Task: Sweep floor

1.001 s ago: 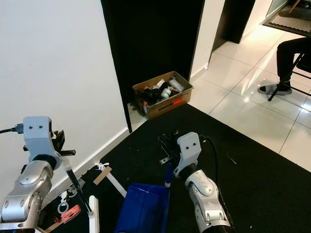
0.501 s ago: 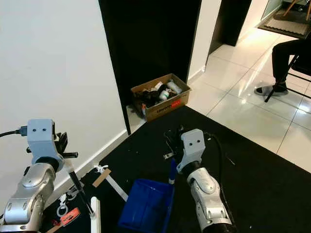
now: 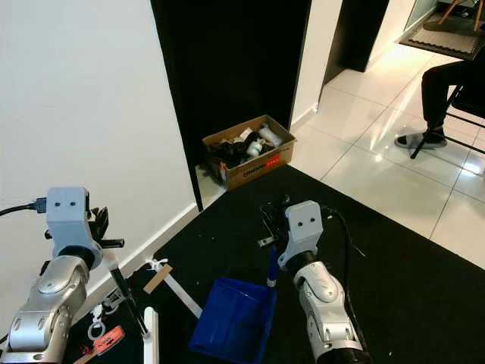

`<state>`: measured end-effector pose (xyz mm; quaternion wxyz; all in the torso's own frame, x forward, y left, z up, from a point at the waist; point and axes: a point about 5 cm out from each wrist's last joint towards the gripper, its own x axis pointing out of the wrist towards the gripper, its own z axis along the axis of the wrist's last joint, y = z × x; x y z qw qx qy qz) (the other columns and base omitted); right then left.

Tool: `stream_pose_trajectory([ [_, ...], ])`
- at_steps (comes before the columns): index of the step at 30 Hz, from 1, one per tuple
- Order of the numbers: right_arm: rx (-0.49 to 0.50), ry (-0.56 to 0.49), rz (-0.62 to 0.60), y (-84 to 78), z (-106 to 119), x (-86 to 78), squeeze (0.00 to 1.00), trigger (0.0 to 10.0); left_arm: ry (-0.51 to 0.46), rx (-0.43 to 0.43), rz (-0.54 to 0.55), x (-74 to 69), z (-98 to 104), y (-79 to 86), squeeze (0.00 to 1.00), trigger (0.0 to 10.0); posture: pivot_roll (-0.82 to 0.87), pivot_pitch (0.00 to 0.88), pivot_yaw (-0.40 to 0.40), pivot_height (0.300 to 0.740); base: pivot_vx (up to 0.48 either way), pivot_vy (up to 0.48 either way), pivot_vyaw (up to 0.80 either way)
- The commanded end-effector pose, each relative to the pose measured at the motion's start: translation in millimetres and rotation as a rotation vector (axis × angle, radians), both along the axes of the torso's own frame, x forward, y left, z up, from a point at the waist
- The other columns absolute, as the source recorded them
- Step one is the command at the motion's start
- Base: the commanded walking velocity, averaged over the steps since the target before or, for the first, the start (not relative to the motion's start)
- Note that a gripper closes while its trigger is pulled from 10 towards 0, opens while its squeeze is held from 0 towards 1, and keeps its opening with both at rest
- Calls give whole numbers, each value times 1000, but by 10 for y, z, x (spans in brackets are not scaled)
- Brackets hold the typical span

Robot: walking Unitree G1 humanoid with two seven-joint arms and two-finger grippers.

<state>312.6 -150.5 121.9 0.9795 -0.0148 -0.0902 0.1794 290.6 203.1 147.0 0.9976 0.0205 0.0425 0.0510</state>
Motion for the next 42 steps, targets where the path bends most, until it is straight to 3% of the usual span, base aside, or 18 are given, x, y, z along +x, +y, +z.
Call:
stream_pose_trajectory([
  [1, -7, -10, 3, 17, 17, 6, 0, 10000, -5, 10, 20, -19, -20, 27, 0, 10000, 83, 120, 85, 740, 0, 0, 0],
  [5, -23, -35, -11, 4, 67, 26, 0, 10000, 4, -29, 58, -17, -55, 65, 0, 10000, 76, 122, 83, 740, 0, 0, 0],
  [15, -30, -36, -11, 9, 56, 35, 0, 10000, 4, -25, 64, -17, -70, 72, 0, 10000, 80, 120, 79, 740, 0, 0, 0],
  [16, -43, -5, -43, -5, -69, 14, 0, 10000, 8, 8, 57, -46, -178, 85, 0, 10000, 80, 120, 79, 740, 0, 0, 0],
  [22, -66, 32, -122, -51, -274, -83, 0, 10000, 33, 45, 62, -127, -388, 118, 0, 10000, 69, 115, 76, 740, 0, 0, 0],
  [33, -87, 14, -135, -82, -307, -108, 0, 10000, 31, 49, 58, -146, -470, 116, 0, 10000, 58, 98, 77, 740, 0, 0, 0],
  [38, -90, -5, -134, -40, -284, -76, 0, 10000, 6, 10, 66, -136, -437, 93, 0, 10000, 58, 98, 77, 740, 0, 0, 0],
  [40, -93, -7, -131, -33, -288, -71, 0, 10000, 2, -32, 77, -128, -411, 91, 0, 10000, 58, 98, 77, 740, 0, 0, 0],
  [41, -94, -6, -130, -33, -289, -67, 0, 10000, 5, -108, 97, -123, -396, 94, 0, 10000, 58, 98, 77, 740, 0, 0, 0],
  [42, -94, -6, -130, -33, -289, -67, 0, 10000, 5, -108, 97, -123, -396, 94, 0, 10000, 58, 98, 77, 740, 0, 0, 0],
])
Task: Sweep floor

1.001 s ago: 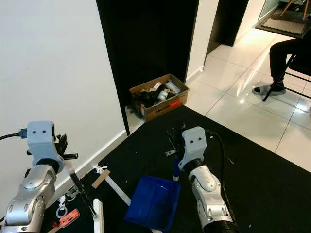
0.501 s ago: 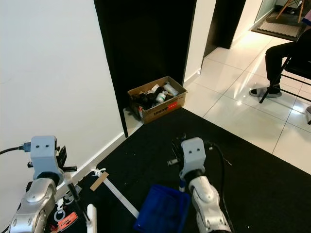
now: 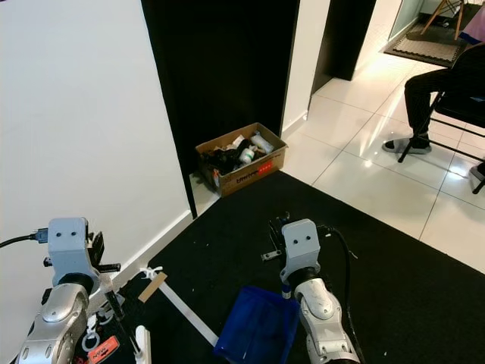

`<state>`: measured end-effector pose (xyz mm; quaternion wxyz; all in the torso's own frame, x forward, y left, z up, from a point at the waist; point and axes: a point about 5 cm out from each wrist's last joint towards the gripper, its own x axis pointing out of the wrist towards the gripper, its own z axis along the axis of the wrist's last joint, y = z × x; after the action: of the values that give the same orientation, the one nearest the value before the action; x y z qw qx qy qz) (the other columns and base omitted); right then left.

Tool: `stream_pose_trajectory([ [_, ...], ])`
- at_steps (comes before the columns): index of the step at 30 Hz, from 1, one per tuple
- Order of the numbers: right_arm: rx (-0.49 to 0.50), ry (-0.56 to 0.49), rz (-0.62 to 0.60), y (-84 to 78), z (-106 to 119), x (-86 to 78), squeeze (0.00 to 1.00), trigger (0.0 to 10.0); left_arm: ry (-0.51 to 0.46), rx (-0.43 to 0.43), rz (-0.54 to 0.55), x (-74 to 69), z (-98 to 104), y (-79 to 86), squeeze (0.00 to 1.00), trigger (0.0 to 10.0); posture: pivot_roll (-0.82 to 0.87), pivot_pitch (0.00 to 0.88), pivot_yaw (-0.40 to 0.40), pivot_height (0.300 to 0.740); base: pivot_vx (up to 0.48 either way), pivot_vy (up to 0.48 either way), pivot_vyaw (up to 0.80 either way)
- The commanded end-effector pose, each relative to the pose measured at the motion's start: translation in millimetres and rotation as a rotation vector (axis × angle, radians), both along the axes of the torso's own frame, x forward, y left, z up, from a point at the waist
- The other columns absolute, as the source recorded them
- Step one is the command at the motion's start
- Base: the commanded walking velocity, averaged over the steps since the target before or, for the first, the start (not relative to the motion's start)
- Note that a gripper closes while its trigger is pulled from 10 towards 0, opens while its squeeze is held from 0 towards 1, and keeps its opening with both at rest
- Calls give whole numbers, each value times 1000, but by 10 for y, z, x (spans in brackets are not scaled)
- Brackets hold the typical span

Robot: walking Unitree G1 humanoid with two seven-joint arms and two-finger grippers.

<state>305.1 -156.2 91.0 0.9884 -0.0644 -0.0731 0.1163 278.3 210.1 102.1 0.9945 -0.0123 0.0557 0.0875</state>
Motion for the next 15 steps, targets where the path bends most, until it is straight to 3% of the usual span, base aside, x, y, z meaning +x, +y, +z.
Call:
stream_pose_trajectory([
  [1, -5, -21, 7, 24, 20, 8, 0, 10000, -16, -80, 31, 4, 54, 25, 0, 10000, 58, 98, 77, 740, 0, 0, 0],
  [10, -4, -32, 5, 21, 23, 19, 0, 10000, -24, -279, 99, 29, 61, 85, 0, 10000, 66, 84, 81, 740, 0, 0, 0],
  [15, 2, -35, 6, 23, 25, 23, 0, 10000, -53, -274, 90, 32, 84, 99, 0, 10000, 66, 84, 81, 740, 0, 0, 0],
])
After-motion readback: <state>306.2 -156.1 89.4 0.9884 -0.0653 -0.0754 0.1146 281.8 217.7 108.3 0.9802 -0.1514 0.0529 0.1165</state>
